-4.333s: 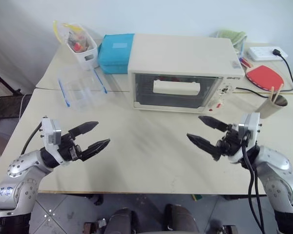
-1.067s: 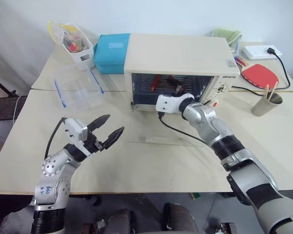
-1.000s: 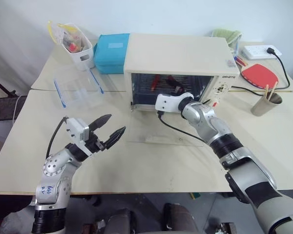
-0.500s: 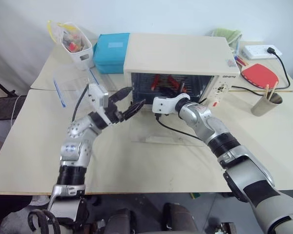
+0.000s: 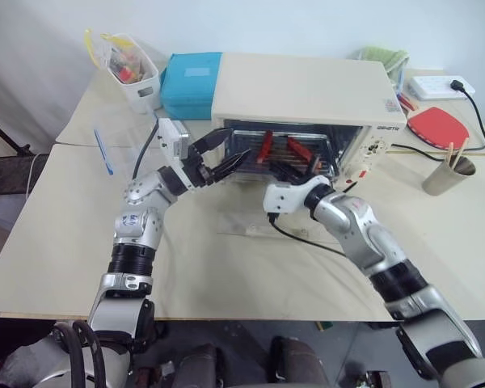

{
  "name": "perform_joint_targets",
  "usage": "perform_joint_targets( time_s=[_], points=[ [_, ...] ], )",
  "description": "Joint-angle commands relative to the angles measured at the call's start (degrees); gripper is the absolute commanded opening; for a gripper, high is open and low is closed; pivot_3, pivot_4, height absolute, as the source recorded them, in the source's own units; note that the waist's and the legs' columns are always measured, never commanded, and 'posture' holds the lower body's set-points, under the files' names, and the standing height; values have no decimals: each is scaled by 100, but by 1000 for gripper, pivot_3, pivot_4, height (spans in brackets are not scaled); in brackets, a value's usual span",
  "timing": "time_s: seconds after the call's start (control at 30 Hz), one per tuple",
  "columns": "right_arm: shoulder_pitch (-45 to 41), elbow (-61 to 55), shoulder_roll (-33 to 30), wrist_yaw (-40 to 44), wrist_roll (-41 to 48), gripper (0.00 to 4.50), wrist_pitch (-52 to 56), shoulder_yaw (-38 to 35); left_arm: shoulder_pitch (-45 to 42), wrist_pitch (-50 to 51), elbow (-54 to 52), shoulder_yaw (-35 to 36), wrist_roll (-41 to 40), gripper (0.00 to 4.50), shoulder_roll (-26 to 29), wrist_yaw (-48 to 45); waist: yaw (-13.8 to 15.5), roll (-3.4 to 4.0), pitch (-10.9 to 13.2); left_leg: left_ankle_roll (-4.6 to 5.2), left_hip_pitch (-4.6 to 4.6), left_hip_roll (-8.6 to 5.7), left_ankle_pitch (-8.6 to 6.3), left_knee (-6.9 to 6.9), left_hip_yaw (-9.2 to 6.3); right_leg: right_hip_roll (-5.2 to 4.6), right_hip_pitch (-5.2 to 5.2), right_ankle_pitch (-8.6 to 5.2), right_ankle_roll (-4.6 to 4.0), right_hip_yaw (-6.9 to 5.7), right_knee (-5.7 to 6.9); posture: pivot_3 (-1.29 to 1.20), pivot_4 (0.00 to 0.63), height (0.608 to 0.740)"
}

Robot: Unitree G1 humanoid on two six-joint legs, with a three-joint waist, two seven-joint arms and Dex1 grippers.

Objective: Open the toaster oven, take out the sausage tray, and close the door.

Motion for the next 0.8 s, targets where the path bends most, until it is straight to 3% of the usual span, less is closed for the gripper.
perform_joint_targets(
  time_s=[0.03,0.43,0.57,0.67,0.8],
  points=[
    [658,-1319,-191,300,-61,22,29,-159,109,58,-35,165,-34,3752,114,-2,-1,0,0,-1,0,0,1,-1,0,0,0,0,0,0,0,0,150,740],
    [2360,-2749,-566,289,-484,22,-170,-605,1039,766,-944,216,-278,3752,285,-19,116,-2,2,-9,1,2,10,-2,-8,3,1,0,0,-5,0,0,150,740],
    [2526,-2821,-593,123,-647,22,-387,-670,1423,2083,-1589,358,-817,3752,644,80,112,-2,2,-9,0,3,10,0,-7,2,1,0,0,-3,-1,0,150,740],
    [2493,-2786,-540,-7,-763,22,-550,-690,1443,3899,-2030,500,-1565,3752,990,491,115,-4,2,-12,2,5,11,0,-11,3,1,-1,-2,-2,3,0,150,740],
    [2254,-2611,-468,-208,-885,22,-791,-656,1310,5251,-2202,839,-2286,3752,1110,962,119,-4,2,-13,3,3,12,2,-19,-1,6,-1,-2,-3,4,0,150,740]
  ],
)
